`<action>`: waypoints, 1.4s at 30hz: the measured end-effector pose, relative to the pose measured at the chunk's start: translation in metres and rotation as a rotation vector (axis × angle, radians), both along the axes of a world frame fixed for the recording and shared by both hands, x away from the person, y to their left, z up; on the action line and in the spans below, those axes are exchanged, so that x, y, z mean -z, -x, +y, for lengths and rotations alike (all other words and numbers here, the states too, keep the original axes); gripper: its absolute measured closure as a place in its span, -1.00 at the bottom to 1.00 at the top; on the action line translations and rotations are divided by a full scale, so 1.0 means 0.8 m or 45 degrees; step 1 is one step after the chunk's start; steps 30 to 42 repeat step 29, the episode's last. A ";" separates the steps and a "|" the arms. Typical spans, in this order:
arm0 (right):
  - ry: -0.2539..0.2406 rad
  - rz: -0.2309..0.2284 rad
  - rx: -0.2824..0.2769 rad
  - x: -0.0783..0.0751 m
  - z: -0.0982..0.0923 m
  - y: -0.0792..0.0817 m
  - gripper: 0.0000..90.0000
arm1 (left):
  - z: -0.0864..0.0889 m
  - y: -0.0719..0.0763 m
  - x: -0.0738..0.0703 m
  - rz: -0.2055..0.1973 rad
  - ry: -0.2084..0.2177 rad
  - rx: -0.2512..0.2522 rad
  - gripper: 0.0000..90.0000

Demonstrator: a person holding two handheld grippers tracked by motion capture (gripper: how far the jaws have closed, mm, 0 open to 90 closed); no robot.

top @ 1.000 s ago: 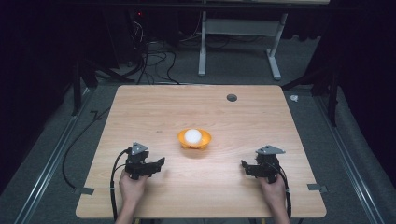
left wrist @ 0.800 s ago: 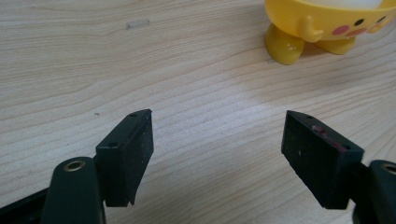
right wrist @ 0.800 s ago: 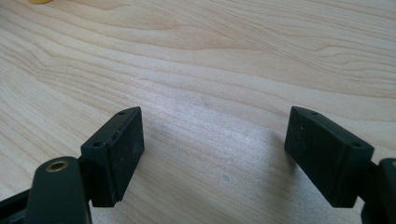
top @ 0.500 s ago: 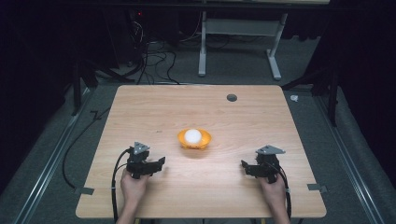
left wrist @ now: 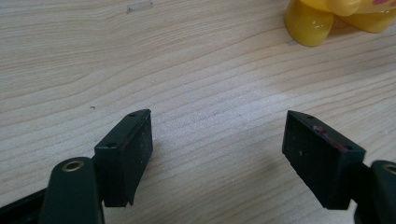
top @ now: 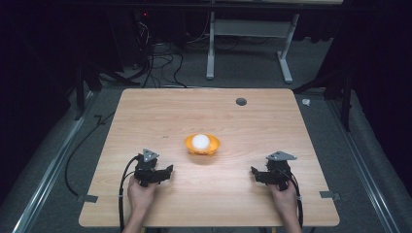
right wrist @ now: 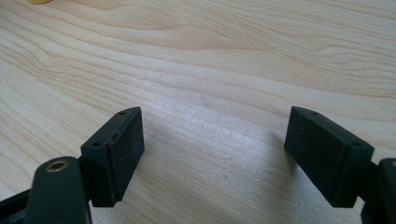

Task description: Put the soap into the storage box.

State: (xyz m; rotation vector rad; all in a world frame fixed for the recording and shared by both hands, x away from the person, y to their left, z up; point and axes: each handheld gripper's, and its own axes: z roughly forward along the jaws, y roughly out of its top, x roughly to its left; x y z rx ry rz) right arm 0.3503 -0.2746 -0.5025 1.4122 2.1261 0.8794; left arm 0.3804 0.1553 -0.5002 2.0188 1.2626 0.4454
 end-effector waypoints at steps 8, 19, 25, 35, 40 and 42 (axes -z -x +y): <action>0.000 0.000 0.002 0.000 0.000 0.000 -0.54 | -0.008 0.001 0.004 -0.020 -0.055 0.008 -0.50; -0.002 0.000 0.004 0.000 0.000 0.000 -0.54 | -0.012 0.004 0.009 -0.056 -0.056 -0.006 -0.58; -0.004 0.000 0.005 0.000 0.000 0.000 -0.54 | -0.012 0.005 0.009 -0.056 -0.056 -0.008 -0.58; -0.004 0.000 0.005 0.000 0.000 0.000 -0.54 | -0.012 0.005 0.009 -0.056 -0.056 -0.010 -0.58; -0.004 0.000 0.005 0.000 0.000 0.000 -0.54 | -0.012 0.005 0.009 -0.056 -0.056 -0.010 -0.58; -0.004 0.000 0.005 0.000 0.000 0.000 -0.54 | -0.012 0.005 0.009 -0.056 -0.056 -0.010 -0.58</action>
